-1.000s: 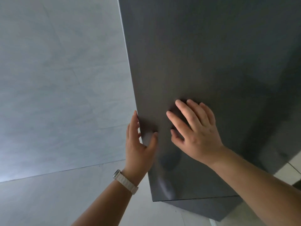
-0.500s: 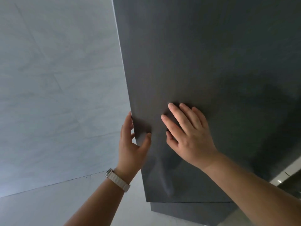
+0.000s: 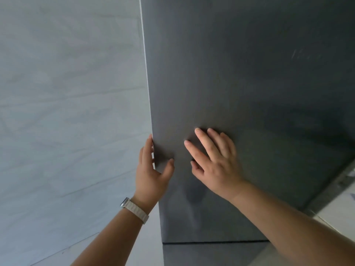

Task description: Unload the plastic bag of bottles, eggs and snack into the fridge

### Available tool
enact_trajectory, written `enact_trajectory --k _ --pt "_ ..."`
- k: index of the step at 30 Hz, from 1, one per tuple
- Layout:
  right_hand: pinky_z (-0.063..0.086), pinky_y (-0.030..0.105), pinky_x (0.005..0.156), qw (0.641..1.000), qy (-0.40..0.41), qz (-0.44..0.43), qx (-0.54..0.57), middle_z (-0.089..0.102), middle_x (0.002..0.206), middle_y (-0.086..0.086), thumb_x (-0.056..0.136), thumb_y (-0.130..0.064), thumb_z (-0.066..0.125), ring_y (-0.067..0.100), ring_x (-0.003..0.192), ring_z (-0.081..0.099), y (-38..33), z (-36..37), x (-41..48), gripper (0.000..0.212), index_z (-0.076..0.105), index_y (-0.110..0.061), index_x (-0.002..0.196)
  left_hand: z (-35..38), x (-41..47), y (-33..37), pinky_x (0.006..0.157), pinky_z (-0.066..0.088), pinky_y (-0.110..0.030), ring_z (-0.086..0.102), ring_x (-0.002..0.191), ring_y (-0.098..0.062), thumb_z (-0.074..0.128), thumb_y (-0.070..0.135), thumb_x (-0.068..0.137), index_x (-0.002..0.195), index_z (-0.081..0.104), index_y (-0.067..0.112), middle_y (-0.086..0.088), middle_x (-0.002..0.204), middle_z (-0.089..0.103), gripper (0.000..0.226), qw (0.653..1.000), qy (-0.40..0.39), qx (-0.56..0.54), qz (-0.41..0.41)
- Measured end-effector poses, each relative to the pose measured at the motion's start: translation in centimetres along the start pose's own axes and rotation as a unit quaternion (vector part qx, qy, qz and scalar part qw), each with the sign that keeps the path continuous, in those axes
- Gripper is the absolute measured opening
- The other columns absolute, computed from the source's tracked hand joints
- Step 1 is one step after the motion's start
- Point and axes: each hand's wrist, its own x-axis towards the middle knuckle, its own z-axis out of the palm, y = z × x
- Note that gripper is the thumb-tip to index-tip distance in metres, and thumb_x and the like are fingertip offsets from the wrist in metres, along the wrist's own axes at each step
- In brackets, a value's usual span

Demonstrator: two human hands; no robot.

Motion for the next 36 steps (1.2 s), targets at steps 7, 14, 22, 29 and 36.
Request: enact_trajectory --k 7,14,22,29,36 --pt "0.030 0.051 0.113 0.999 -0.005 0.009 -0.037 0.040 0.146 0.008 0.085 -0.032 0.065 0.034 0.132 0.041 -0.8 0.5 -0.3 0.045 0.064 -0.025 0.130 -0.2 0.3 -1.9 0.096 0.053 -0.044 0.047 0.128 -0.011 0.071 0.027 0.083 0.151 0.027 0.031 0.009 0.138 0.043 0.081 0.999 -0.019 0.004 0.043" --pt "0.035 0.053 0.110 0.997 -0.043 0.023 -0.066 0.040 0.147 0.010 0.086 -0.030 0.064 0.035 0.131 0.043 -1.6 -0.8 0.0 0.044 0.064 -0.023 0.130 -0.8 0.7 -2.4 0.090 0.055 -0.051 0.048 0.126 -0.016 0.067 0.032 0.085 0.153 0.027 0.017 0.001 0.138 0.044 0.080 0.995 -0.058 -0.001 0.076" --pt "0.044 0.049 0.095 0.981 -0.172 0.072 -0.058 0.055 0.138 0.017 0.088 -0.032 0.060 0.038 0.118 0.055 -3.6 -4.2 -1.1 0.043 0.064 -0.011 0.126 -3.6 0.2 -2.4 0.095 0.053 -0.037 0.053 0.125 -0.021 0.067 0.019 0.087 0.153 0.030 0.016 -0.006 0.138 0.049 0.076 0.987 -0.126 0.023 0.094" --pt "0.049 0.044 0.088 0.941 -0.316 0.122 -0.028 0.062 0.125 0.011 0.087 -0.048 0.046 0.033 0.109 0.059 -4.2 -7.9 -2.2 0.051 0.064 -0.014 0.120 -7.4 -2.9 -0.3 0.093 0.050 -0.043 0.053 0.123 -0.032 0.055 0.036 0.091 0.143 0.049 0.016 -0.009 0.138 0.055 0.056 0.952 -0.183 0.209 0.130" --pt "0.051 0.042 0.085 0.931 -0.346 0.114 0.022 0.061 0.125 0.006 0.089 -0.052 0.034 0.029 0.109 0.059 -3.4 -15.1 -5.3 0.056 0.060 -0.017 0.125 -9.2 -7.7 5.5 0.102 0.044 -0.050 0.052 0.127 -0.032 0.056 0.043 0.090 0.142 0.050 0.025 -0.005 0.141 0.055 0.055 0.898 -0.244 0.328 0.160"
